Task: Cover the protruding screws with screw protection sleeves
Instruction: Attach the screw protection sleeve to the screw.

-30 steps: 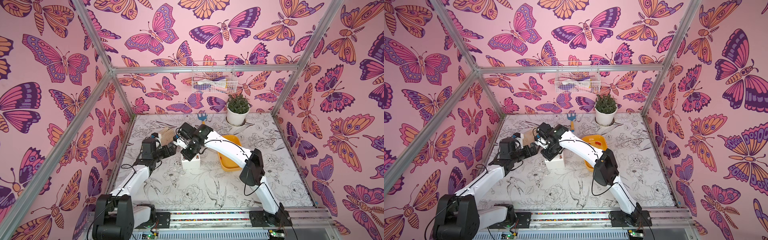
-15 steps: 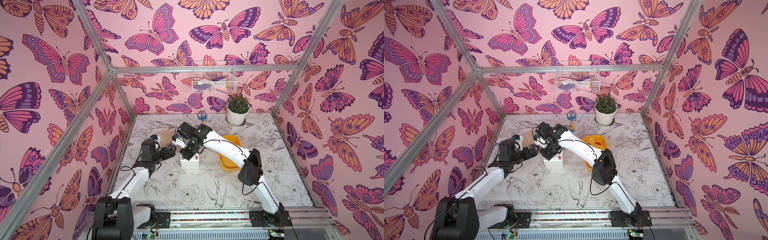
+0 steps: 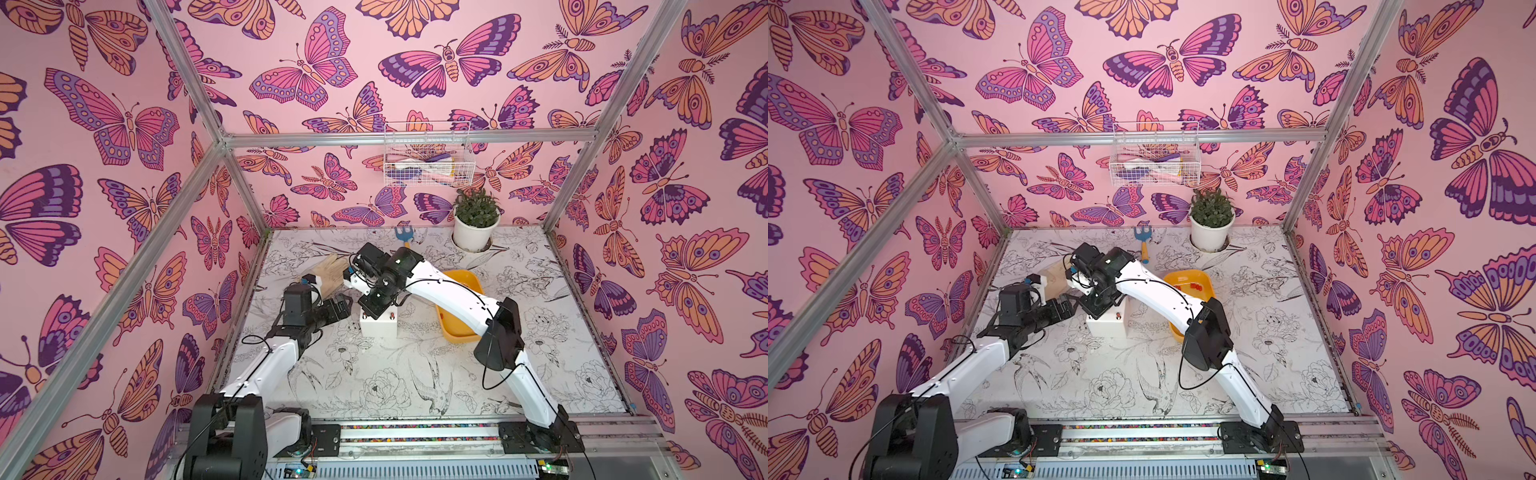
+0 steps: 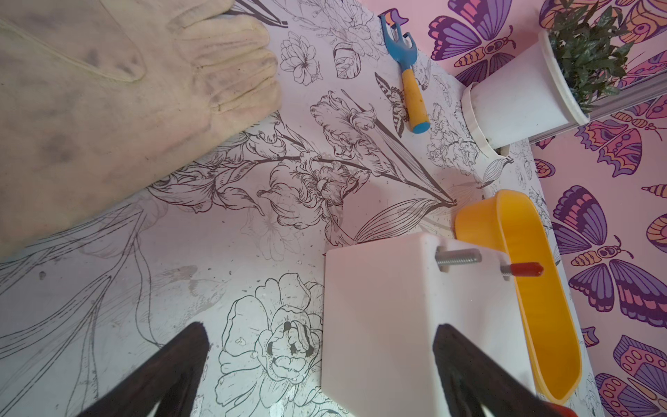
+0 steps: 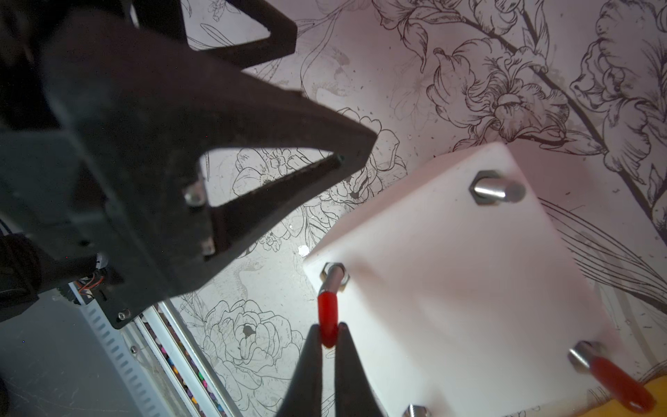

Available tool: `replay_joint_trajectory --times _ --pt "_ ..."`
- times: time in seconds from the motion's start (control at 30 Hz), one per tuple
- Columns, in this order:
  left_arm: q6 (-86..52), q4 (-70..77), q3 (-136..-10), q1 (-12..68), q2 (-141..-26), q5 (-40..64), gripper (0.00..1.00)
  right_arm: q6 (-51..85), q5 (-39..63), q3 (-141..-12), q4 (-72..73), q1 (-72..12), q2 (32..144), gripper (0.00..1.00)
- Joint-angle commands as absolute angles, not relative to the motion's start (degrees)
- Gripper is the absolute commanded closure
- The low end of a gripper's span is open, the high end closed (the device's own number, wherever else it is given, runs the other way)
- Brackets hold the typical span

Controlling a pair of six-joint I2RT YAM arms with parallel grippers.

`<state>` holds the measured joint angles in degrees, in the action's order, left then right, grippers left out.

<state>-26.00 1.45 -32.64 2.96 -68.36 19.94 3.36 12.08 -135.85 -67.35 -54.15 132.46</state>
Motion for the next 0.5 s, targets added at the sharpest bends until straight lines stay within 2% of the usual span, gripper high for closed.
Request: replay_joint_trajectory --times 0.0,0.47 --pt "-25.8 1.0 -31.7 2.6 -67.6 20.4 0.01 3.1 12.1 -138.0 -68.5 -54.6 134.0 0.9" --pt "-25.8 1.1 -31.6 2.6 -67.7 20.4 0.01 2.8 12.7 -139.1 -68.7 -54.6 134.8 0.9"
